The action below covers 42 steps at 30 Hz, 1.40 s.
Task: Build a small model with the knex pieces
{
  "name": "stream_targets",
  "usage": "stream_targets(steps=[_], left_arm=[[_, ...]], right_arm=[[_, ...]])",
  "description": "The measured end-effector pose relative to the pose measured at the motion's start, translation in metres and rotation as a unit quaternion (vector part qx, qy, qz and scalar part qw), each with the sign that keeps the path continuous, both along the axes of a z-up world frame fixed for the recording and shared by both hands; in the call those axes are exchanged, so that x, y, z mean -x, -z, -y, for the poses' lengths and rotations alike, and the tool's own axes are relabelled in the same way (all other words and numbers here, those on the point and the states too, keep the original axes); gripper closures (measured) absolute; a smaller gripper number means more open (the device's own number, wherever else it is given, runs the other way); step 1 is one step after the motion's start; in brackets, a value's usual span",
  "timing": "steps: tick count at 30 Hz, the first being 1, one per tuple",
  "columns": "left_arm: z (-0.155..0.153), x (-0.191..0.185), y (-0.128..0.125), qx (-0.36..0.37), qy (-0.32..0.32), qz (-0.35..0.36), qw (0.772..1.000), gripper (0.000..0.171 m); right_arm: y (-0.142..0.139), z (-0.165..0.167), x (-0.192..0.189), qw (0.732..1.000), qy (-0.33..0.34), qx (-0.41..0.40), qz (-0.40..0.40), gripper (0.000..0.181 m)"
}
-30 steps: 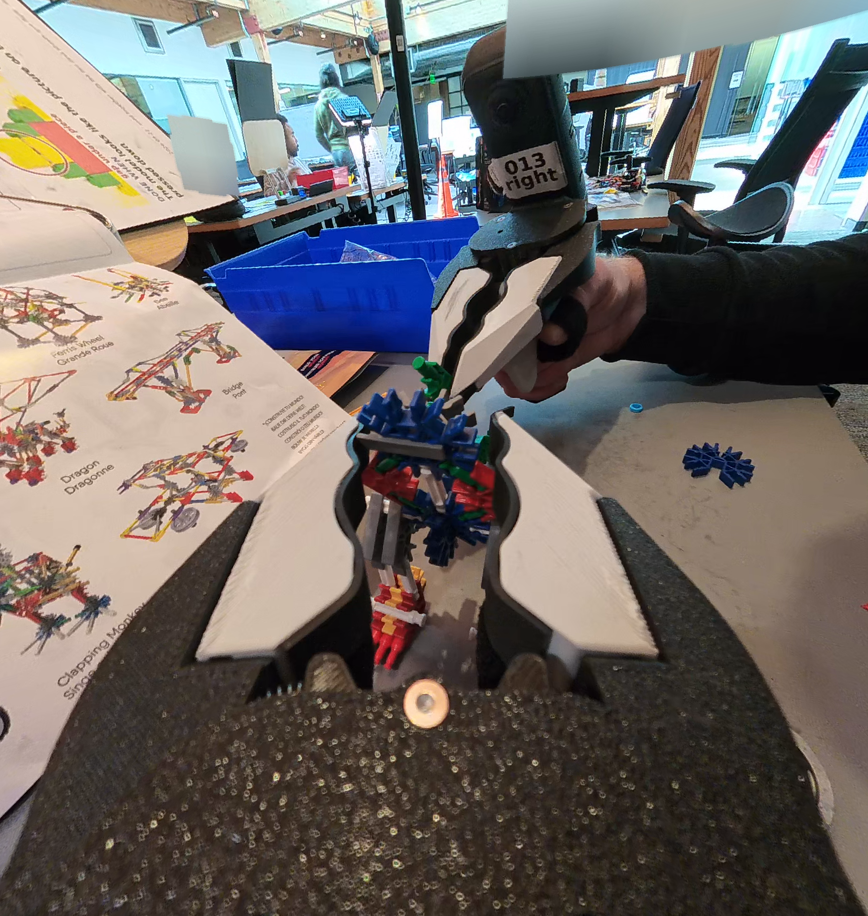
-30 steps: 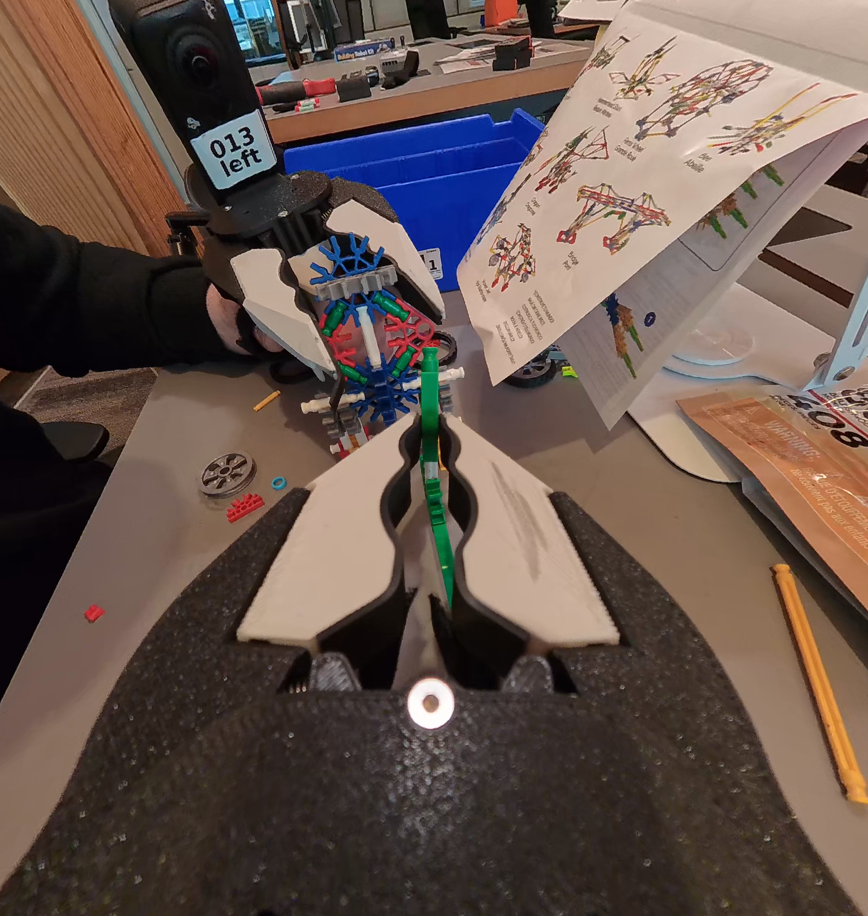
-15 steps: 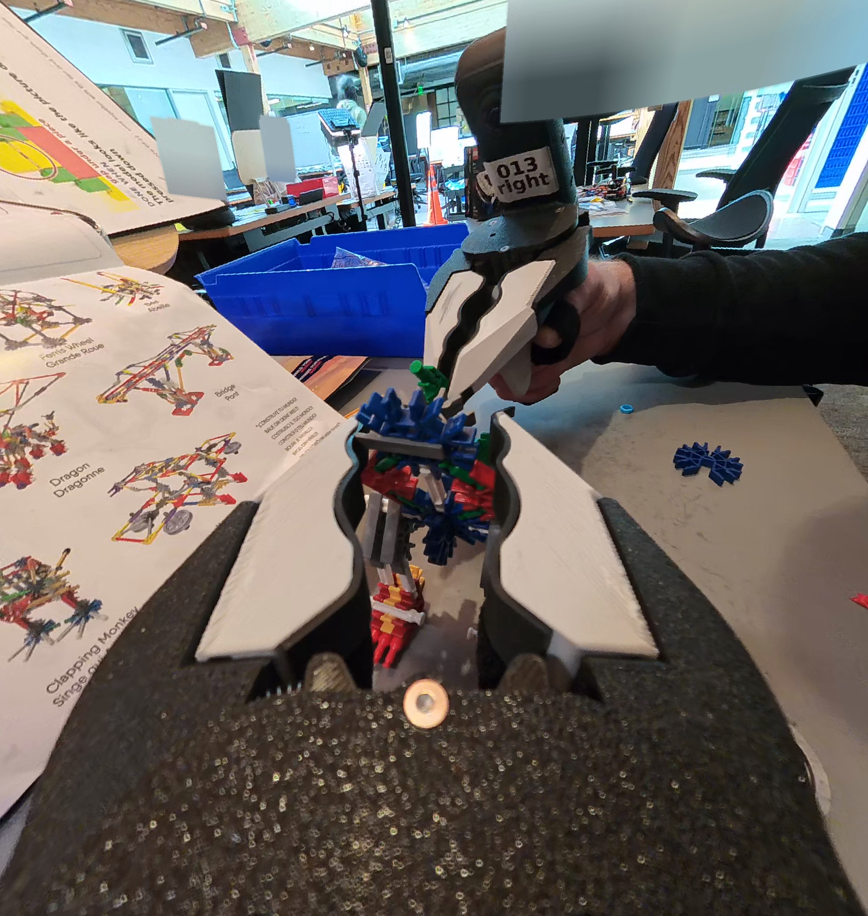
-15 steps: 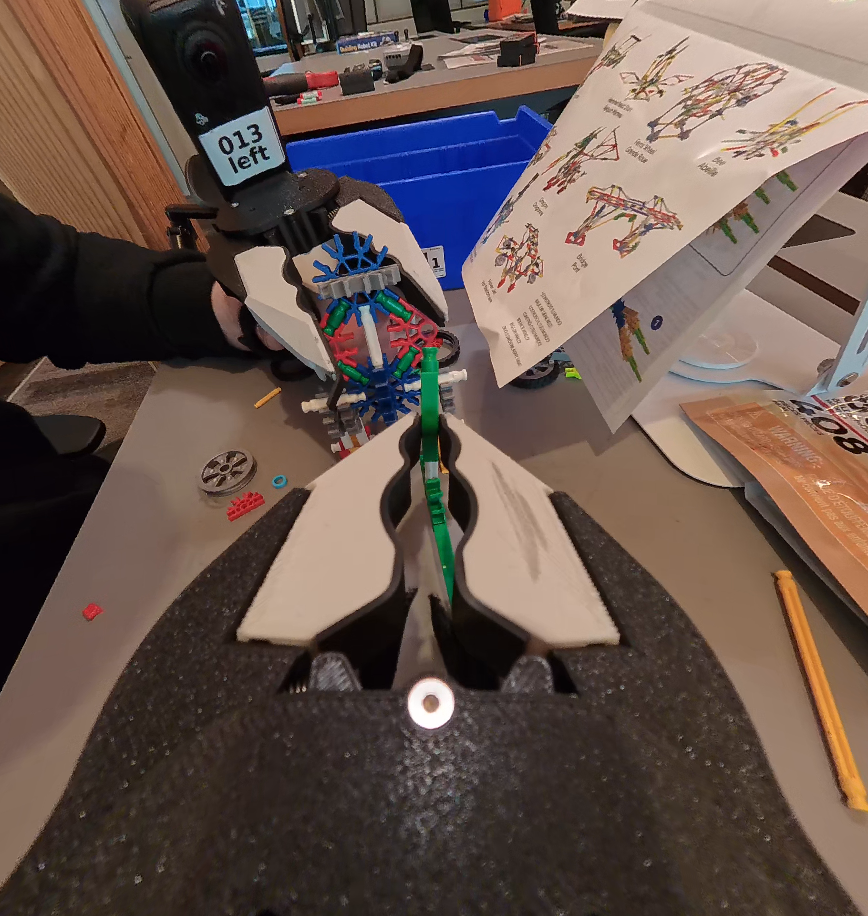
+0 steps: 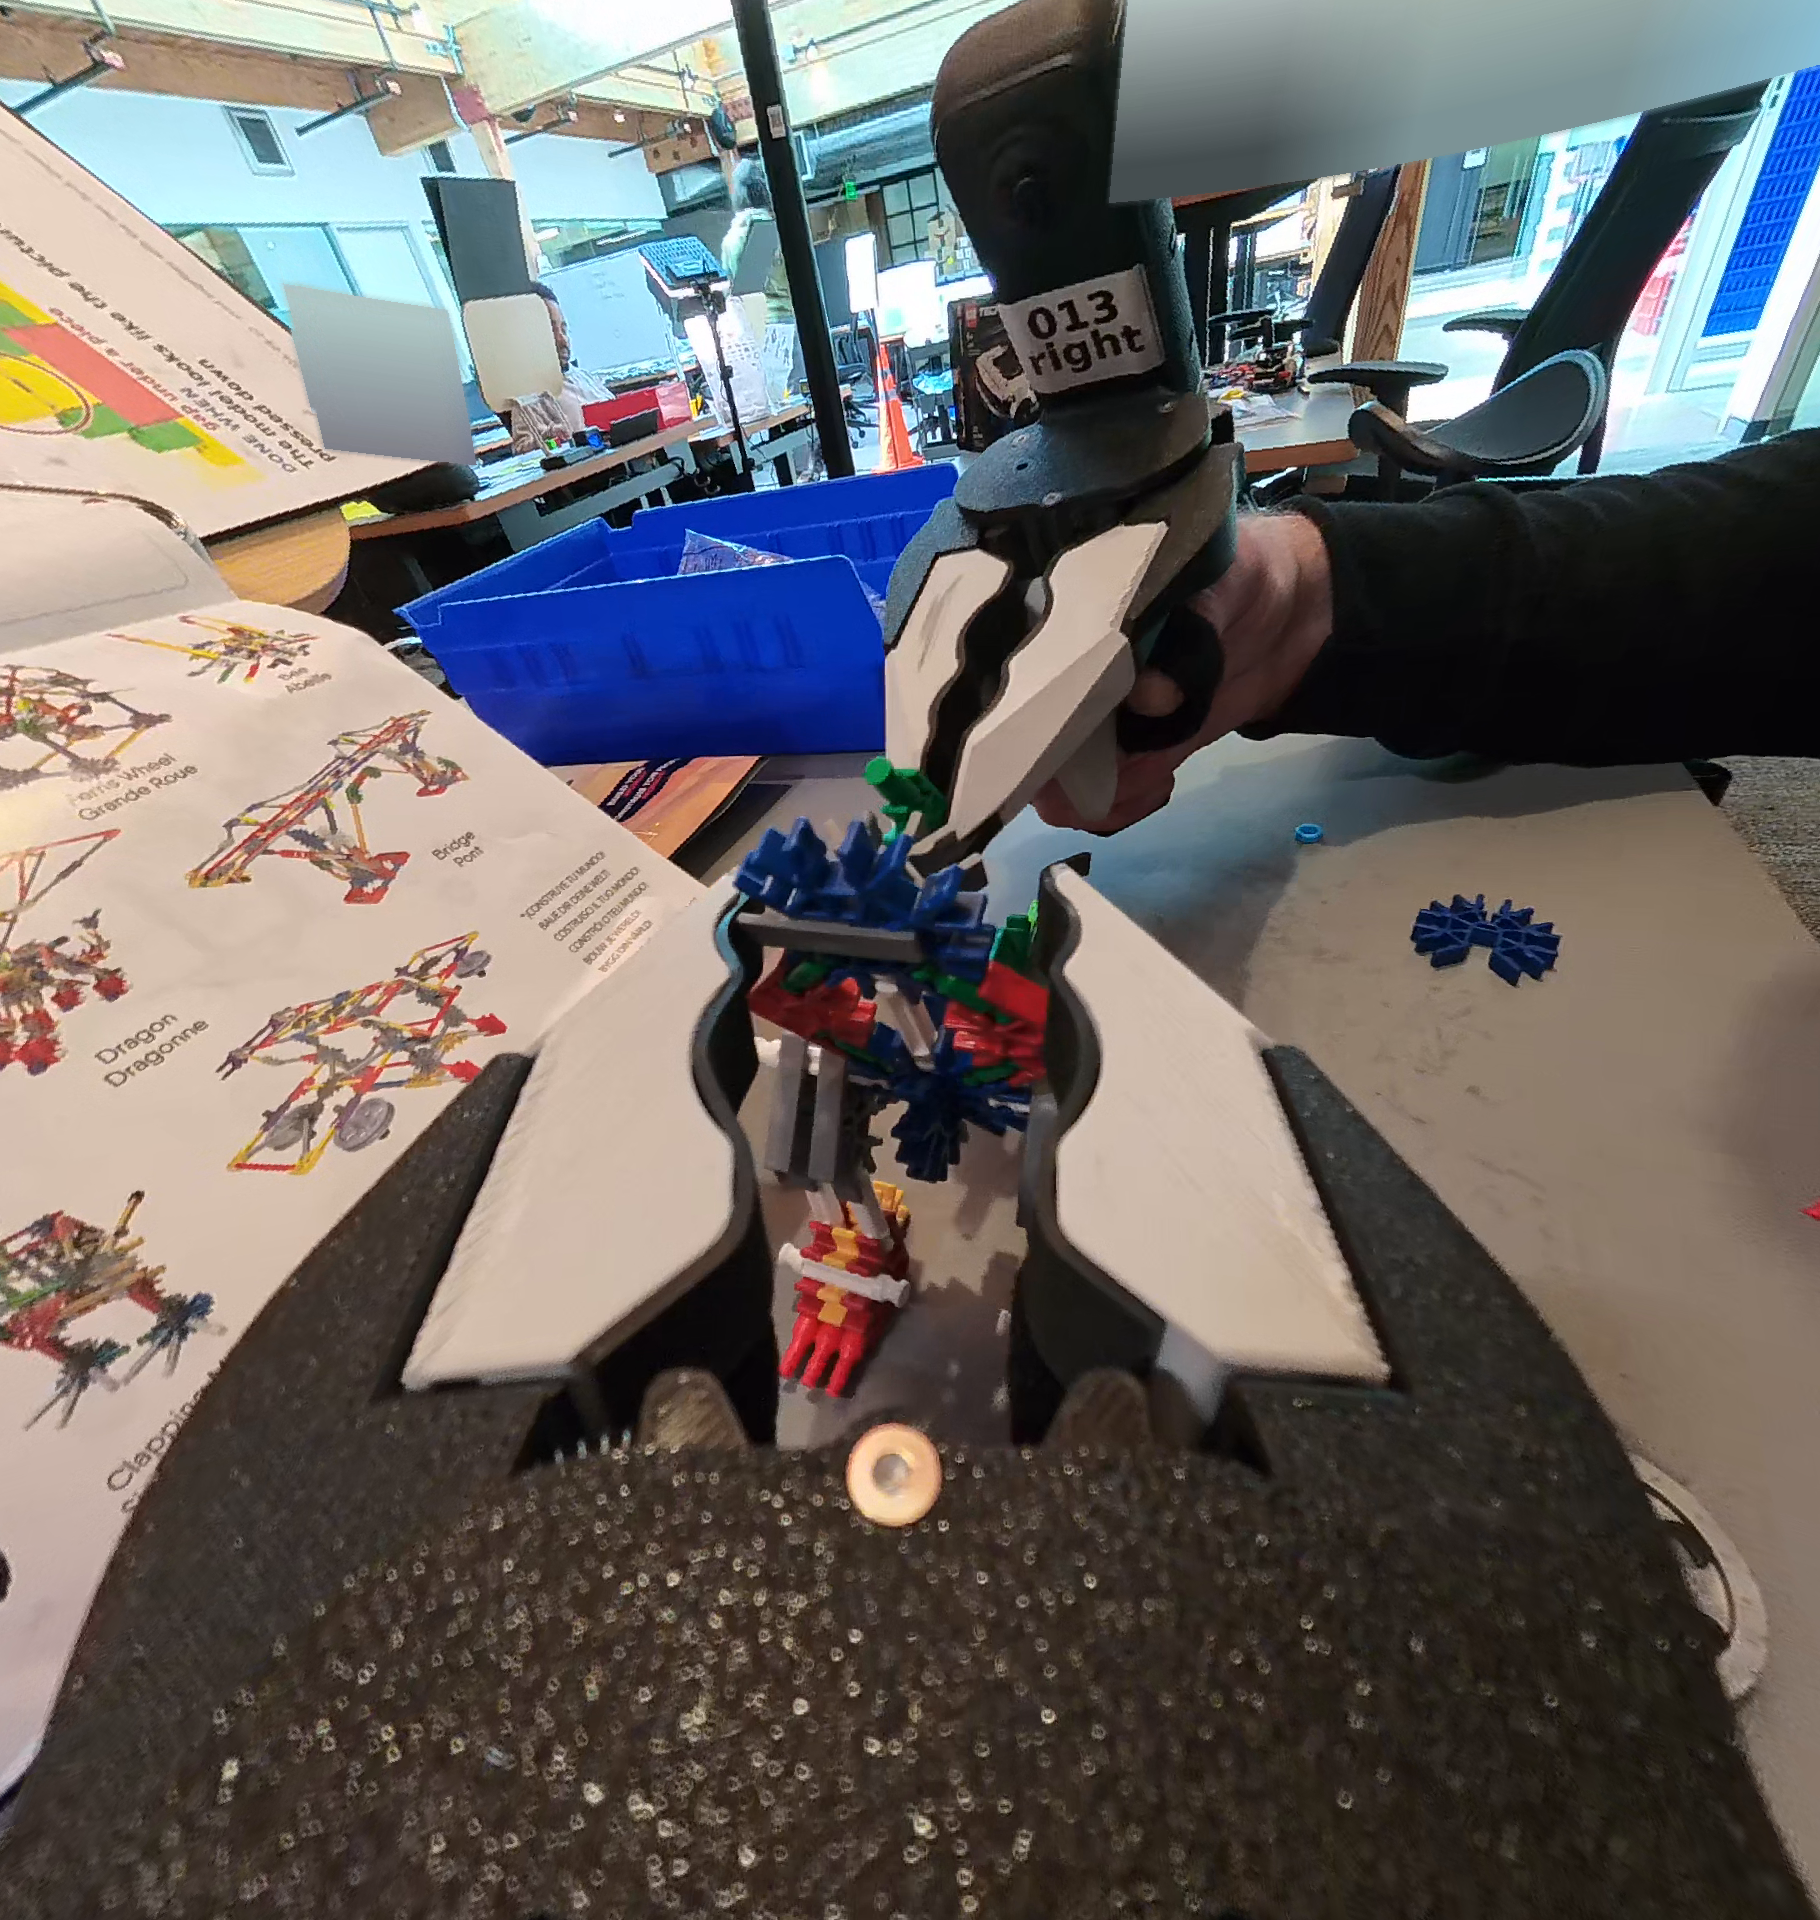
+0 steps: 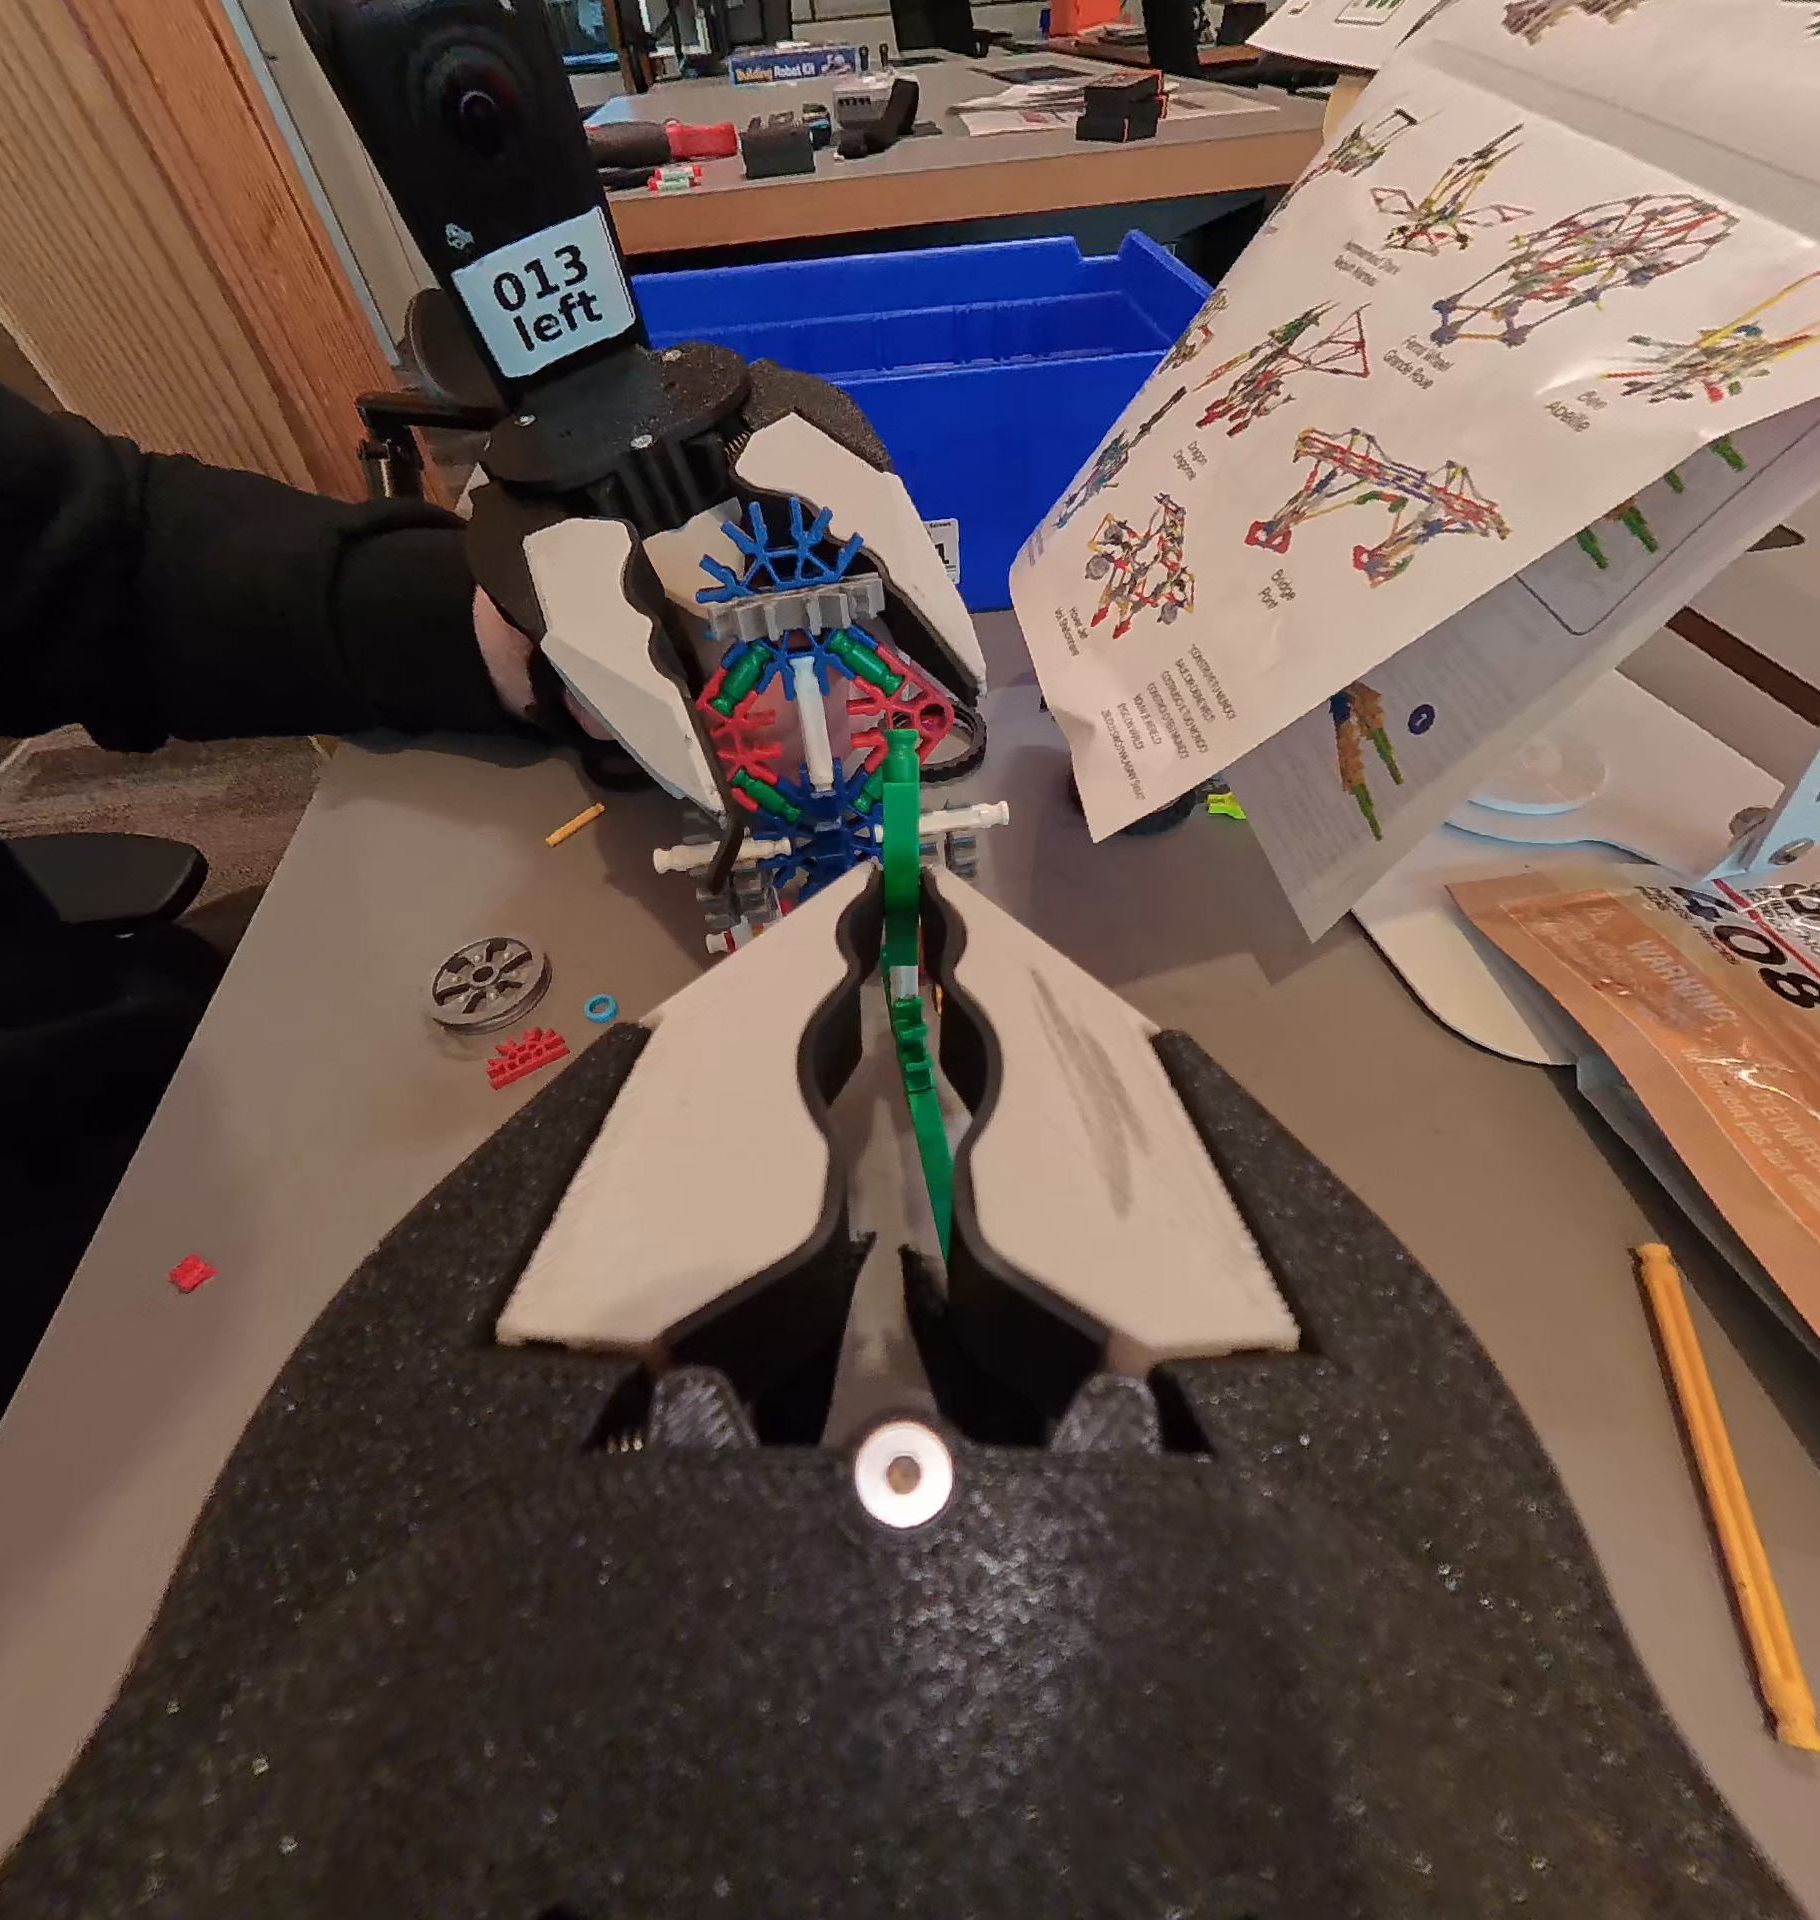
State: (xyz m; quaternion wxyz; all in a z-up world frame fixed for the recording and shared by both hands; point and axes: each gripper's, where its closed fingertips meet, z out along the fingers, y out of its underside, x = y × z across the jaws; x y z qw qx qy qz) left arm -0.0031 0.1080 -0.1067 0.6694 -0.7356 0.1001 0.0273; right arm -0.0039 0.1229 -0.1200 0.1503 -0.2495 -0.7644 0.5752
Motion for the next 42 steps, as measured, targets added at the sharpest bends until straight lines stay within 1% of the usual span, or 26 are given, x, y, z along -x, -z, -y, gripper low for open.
stream_targets(steps=[7, 12, 17, 22, 42], left_arm=[[0.0, 0.0, 0.0, 0.0, -0.002, -0.002, 1.0, 0.122], [0.0, 0.0, 0.0, 0.001, -0.003, -0.003, 1.0, 0.122], [0.0, 0.001, 0.001, 0.004, -0.007, -0.005, 1.0, 0.122], [0.001, 0.002, 0.001, 0.004, -0.007, -0.005, 1.0, 0.122], [0.001, 0.002, 0.001, 0.005, -0.008, -0.005, 1.0, 0.122]], right_arm=[[0.003, -0.003, 0.0, 1.0, 0.001, -0.016, 0.002, 0.176], [0.025, -0.007, 0.001, 0.998, 0.003, -0.063, 0.023, 0.176], [0.054, -0.001, -0.009, 0.99, -0.028, -0.123, 0.059, 0.175], [0.062, -0.004, -0.011, 0.986, -0.026, -0.154, 0.061, 0.174], [0.038, -0.011, 0.0, 0.993, 0.006, -0.119, 0.019, 0.172]])
